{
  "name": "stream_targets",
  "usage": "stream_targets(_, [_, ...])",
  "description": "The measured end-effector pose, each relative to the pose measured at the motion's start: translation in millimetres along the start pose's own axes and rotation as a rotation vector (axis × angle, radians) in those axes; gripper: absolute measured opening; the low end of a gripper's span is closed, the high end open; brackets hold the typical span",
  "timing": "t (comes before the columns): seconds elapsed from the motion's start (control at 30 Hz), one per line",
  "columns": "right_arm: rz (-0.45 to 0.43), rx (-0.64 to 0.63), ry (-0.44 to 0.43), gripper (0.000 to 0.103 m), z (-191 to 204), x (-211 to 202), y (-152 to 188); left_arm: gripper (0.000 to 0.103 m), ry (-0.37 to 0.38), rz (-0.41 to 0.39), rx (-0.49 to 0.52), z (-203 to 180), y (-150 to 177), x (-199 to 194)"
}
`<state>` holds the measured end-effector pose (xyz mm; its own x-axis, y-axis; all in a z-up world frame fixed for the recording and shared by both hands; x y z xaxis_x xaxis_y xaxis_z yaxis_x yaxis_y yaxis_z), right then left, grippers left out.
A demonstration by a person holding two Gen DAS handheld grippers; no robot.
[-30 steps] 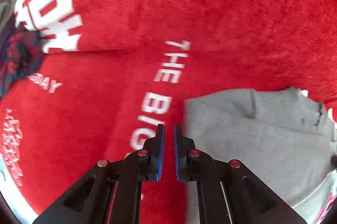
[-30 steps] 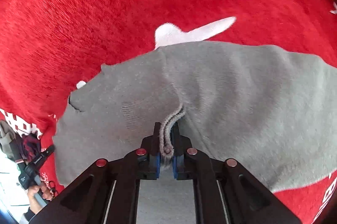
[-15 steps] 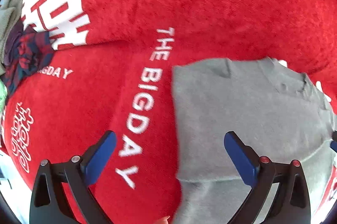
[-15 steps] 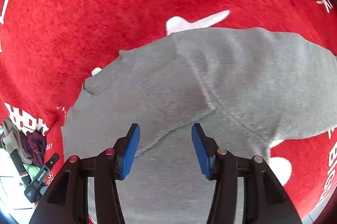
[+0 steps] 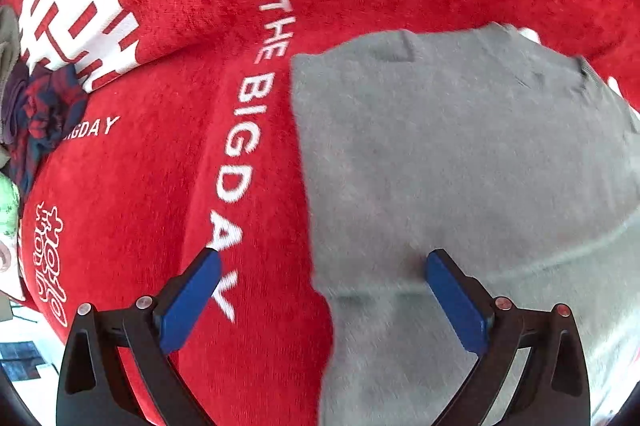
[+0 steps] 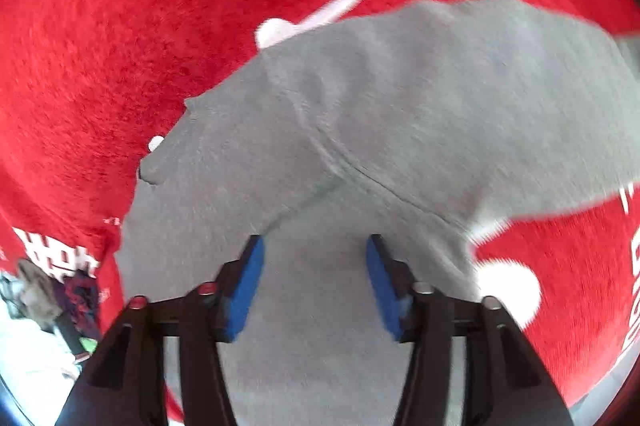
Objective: Fold small clothes
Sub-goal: 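Grasp the other sleeve cuff with the right tool, then fold the held sleeve across the sweater body with the right tool, release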
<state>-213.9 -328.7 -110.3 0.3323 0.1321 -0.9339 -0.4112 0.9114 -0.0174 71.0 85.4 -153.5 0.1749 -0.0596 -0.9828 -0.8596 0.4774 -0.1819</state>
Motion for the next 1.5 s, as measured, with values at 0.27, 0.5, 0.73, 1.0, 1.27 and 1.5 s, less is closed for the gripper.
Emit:
stream_targets(0.27, [0.018, 0.170, -0.083, 0.063, -55.0, -25.9, 22.5, 0.103, 0.077, 0.024, 0.103, -72.2, 12.4, -23.6])
stream_targets(0.5, [-0.049, 0.308, -0.085, 0.065, -121.2, -53.0, 13.8, 0.103, 0.175, 0.056, 0.193, -156.0, 19.1, -27.7])
stream_targets(0.73, [-0.185, 0.535, -0.070, 0.065, -209.3, -83.3, -16.2, 0.103, 0.205, 0.107, 0.238, -211.6, 30.9, -23.0])
stream_targets(1.0, [-0.284, 0.699, -0.092, 0.065, -276.7, -92.2, -55.6, 0.103, 0.223, 0.140, 0.270, -248.4, 36.3, -18.9])
stream_targets(1.27, [-0.348, 0.832, -0.174, 0.065, -311.1, -84.7, -86.6, 0.103, 0.276, 0.178, 0.278, -273.0, 48.9, -14.6])
stream_targets(1.5, [-0.350, 0.913, -0.315, 0.062, -308.1, -79.1, -100.7, 0.103, 0.308, 0.128, 0.257, -303.4, 39.0, -23.7])
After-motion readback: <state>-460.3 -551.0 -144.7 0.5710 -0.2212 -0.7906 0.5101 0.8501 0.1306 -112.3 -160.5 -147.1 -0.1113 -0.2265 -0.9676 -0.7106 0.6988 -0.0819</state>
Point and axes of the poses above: each gripper's, at about its wrist camera, not at the fingertips, and x roughly the way its jaws point, z to its left, y to its underside, the point moved 10 cm from there along x, roughly the way its jaws point, and after that the axes turned 6 degrees about y, right-handed, at the moved point
